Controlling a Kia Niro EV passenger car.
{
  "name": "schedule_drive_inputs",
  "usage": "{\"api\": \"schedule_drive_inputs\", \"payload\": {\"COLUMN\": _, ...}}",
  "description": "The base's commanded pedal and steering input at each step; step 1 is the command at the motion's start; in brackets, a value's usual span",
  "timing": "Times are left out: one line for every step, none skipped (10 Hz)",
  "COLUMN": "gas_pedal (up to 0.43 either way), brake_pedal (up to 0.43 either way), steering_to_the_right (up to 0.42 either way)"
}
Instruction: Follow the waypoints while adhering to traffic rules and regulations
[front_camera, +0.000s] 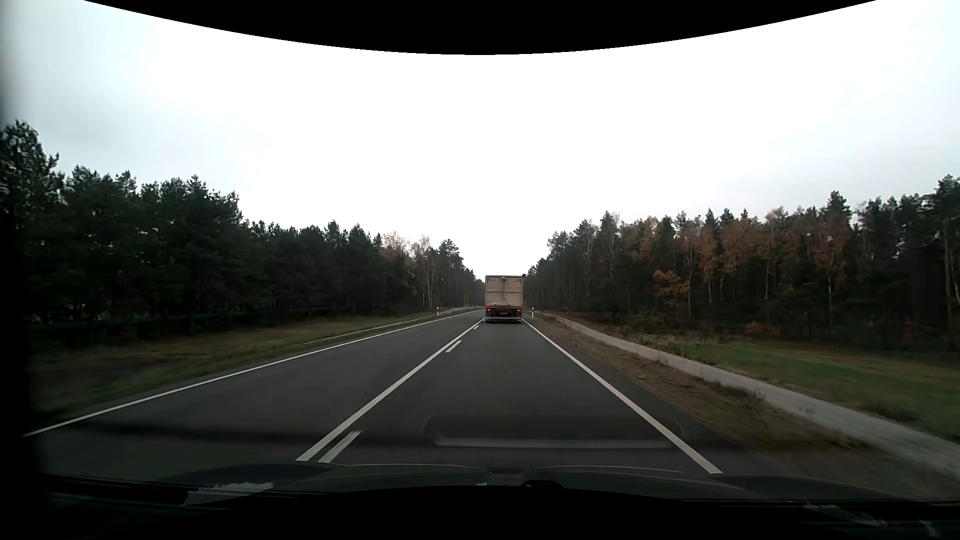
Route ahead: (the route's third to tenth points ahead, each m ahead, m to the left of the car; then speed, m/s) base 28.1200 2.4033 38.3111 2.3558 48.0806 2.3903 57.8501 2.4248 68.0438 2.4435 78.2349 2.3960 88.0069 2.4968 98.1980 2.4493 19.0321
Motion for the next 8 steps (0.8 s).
{"api": "schedule_drive_inputs", "payload": {"gas_pedal": 0.197, "brake_pedal": 0.000, "steering_to_the_right": 0.004}}
{"api": "schedule_drive_inputs", "payload": {"gas_pedal": 0.197, "brake_pedal": 0.000, "steering_to_the_right": 0.003}}
{"api": "schedule_drive_inputs", "payload": {"gas_pedal": 0.197, "brake_pedal": 0.000, "steering_to_the_right": 0.002}}
{"api": "schedule_drive_inputs", "payload": {"gas_pedal": 0.189, "brake_pedal": 0.000, "steering_to_the_right": 0.002}}
{"api": "schedule_drive_inputs", "payload": {"gas_pedal": 0.189, "brake_pedal": 0.000, "steering_to_the_right": 0.002}}
{"api": "schedule_drive_inputs", "payload": {"gas_pedal": 0.189, "brake_pedal": 0.000, "steering_to_the_right": 0.002}}
{"api": "schedule_drive_inputs", "payload": {"gas_pedal": 0.189, "brake_pedal": 0.000, "steering_to_the_right": 0.002}}
{"api": "schedule_drive_inputs", "payload": {"gas_pedal": 0.189, "brake_pedal": 0.000, "steering_to_the_right": 0.002}}
